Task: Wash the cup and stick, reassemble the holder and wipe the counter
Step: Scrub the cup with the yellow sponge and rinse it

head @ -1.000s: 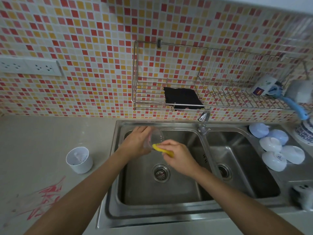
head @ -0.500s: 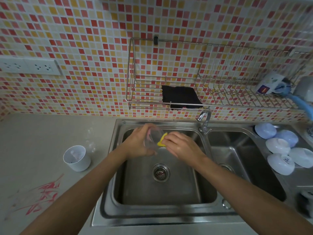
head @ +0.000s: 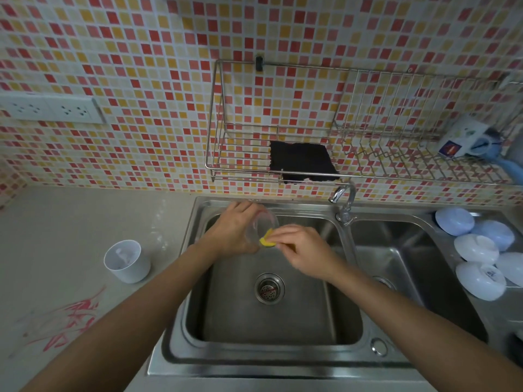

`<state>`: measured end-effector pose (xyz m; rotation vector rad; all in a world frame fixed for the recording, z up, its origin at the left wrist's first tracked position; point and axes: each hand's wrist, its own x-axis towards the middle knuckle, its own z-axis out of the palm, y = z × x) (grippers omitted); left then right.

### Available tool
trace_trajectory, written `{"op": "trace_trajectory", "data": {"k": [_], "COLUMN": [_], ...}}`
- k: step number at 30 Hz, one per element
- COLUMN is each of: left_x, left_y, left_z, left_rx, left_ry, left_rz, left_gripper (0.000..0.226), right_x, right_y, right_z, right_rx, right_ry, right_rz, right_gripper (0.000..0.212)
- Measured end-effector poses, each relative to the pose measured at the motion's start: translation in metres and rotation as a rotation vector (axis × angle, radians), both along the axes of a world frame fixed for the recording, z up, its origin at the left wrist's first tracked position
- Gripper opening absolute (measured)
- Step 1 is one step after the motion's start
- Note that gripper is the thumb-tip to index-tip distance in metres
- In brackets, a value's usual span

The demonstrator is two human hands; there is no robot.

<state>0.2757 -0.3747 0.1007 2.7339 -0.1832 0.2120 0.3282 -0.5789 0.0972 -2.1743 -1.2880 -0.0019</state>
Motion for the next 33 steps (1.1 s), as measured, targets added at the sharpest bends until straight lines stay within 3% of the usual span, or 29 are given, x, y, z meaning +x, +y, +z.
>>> {"op": "trace_trajectory", "data": {"k": [2,5,7,11,12,14,17,19,27,33], "left_x": [0.001,0.007,0.01,0.009,0.008,0.007,0.008,0.011,0.014,0.008], "left_y": [-0.005,-0.008,-0.006,-0.003,-0.004,-0.007,-0.014,-0.017,-0.015,-0.02], "left_z": [0.002,0.004,0.006,0.008,0.007,0.008,0.011,0.013,0.019,0.006], "left_rx": [0.017,-0.025,-0.055,-0.042,-0.041,-0.017,0.023,-0.008,-0.271,-0.306], "left_ry": [0.038,0.066,0.083,0.114,0.121,0.137,0.183,0.2,0.284,0.125], "left_rz": [-0.025,-0.019,-0.027,-0.044,-0.055,-0.065,-0.069,-0.062,-0.026,0.087], "left_gripper": [0.083,0.085,0.084,0.078,0.077,0.078,0.083,0.085,0.088,0.102], "right_x": [0.017,0.026,0.016,-0.014,-0.014,-0.006,0.02,0.028,0.027,0.012], "right_y": [-0.004,-0.003,-0.002,0.0,0.0,-0.006,-0.016,-0.02,-0.023,-0.015], "right_z": [-0.003,-0.003,-0.004,-0.005,-0.007,-0.008,-0.009,-0.006,-0.013,-0.008], "right_rx": [-0.158,-0.203,-0.093,0.174,0.183,0.107,-0.169,-0.243,-0.1,0.012], "right_ry": [-0.335,-0.437,-0.287,0.39,0.44,0.296,-0.321,-0.494,-0.602,-0.563], "right_rz": [0.091,0.071,0.017,-0.164,-0.171,-0.077,0.108,0.142,0.107,0.033], "right_gripper": [0.035,0.037,0.035,0.025,0.024,0.026,0.038,0.043,0.017,0.017]}}
